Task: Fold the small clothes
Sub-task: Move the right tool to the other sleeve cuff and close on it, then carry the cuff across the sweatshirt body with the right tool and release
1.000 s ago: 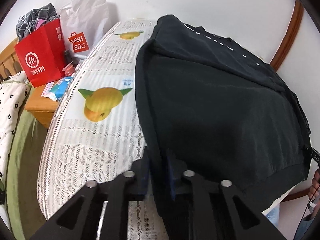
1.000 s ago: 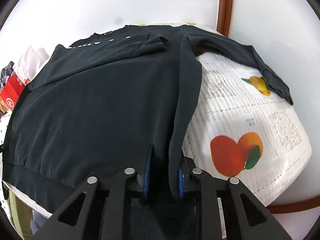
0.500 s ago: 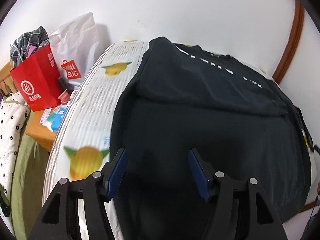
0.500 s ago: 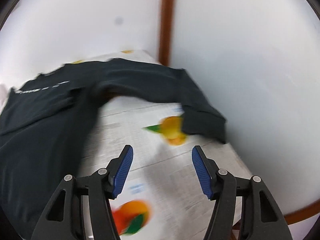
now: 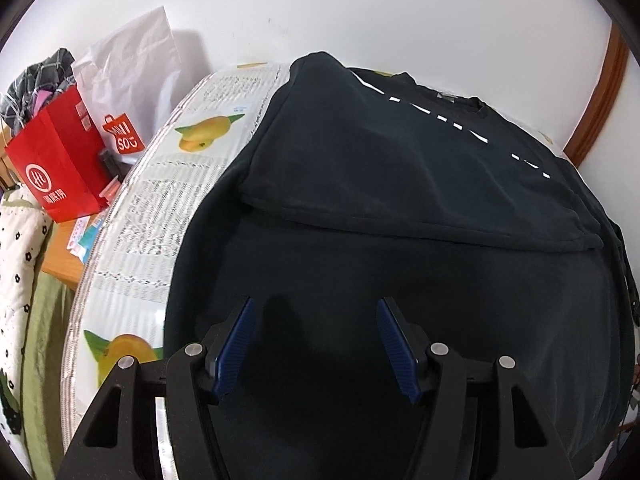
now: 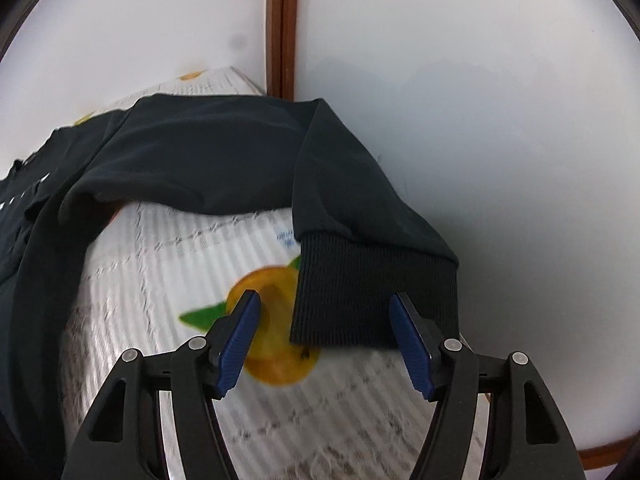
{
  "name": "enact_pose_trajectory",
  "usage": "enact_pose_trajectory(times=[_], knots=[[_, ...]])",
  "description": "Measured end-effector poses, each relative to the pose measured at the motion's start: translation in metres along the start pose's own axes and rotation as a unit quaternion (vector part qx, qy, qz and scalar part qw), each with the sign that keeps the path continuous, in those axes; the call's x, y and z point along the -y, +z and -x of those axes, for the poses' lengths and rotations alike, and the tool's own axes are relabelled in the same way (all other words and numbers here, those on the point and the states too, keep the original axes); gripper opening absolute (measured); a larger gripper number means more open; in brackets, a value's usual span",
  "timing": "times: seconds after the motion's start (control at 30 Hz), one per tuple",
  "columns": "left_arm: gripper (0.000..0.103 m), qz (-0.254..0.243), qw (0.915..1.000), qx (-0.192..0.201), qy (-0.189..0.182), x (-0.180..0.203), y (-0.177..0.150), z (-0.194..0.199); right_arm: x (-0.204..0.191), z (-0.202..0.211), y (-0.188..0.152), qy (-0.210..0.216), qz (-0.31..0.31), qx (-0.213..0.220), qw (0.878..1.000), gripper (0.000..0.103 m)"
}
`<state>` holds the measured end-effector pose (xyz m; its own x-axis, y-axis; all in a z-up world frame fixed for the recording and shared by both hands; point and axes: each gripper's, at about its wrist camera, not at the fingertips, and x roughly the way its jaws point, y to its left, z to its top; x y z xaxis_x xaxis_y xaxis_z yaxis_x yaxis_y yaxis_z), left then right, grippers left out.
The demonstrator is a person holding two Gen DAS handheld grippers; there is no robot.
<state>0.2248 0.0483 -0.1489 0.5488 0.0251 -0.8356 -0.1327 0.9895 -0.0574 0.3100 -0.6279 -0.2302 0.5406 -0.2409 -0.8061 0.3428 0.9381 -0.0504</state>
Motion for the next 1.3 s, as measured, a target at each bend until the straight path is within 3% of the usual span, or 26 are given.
enact_pose_trajectory(times=[0.03,0.07,0.27,0.47,0.7,0.97,1.3], knots=[[0.06,0.0,1.0,-0.001,-0.001,0.0,0.001,-0.002,0.0,0.0,0.0,-0.013,0.001,0.005,1.0,0.036],[0.06,0.0,1.0,-0.002,-0.001,-0.001,0.001,-0.003,0.0,-0.001,0.001,-0.02,0.006,0.006,1.0,0.018],[0.06,0.004,0.9999,-0.009,-0.005,-0.006,-0.001,-0.008,-0.002,0.021,0.012,-0.024,-0.001,0.017,1.0,0.006],[0.06,0.0,1.0,0.002,0.001,-0.021,-0.009,0.0,-0.025,0.078,0.039,0.026,-0.005,0.057,0.998,0.005],[0.06,-0.007,0.9999,0.015,-0.004,-0.041,-0.018,0.01,-0.107,0.131,0.067,0.119,0.03,0.082,0.989,0.005],[0.061,-0.001,0.9992,0.04,-0.001,-0.055,-0.021,0.016,-0.236,0.18,0.08,0.242,0.084,0.08,0.963,0.005],[0.064,0.006,0.9991,0.032,-0.028,-0.066,-0.029,0.0,-0.399,0.199,0.067,0.334,0.156,0.062,0.928,0.005]])
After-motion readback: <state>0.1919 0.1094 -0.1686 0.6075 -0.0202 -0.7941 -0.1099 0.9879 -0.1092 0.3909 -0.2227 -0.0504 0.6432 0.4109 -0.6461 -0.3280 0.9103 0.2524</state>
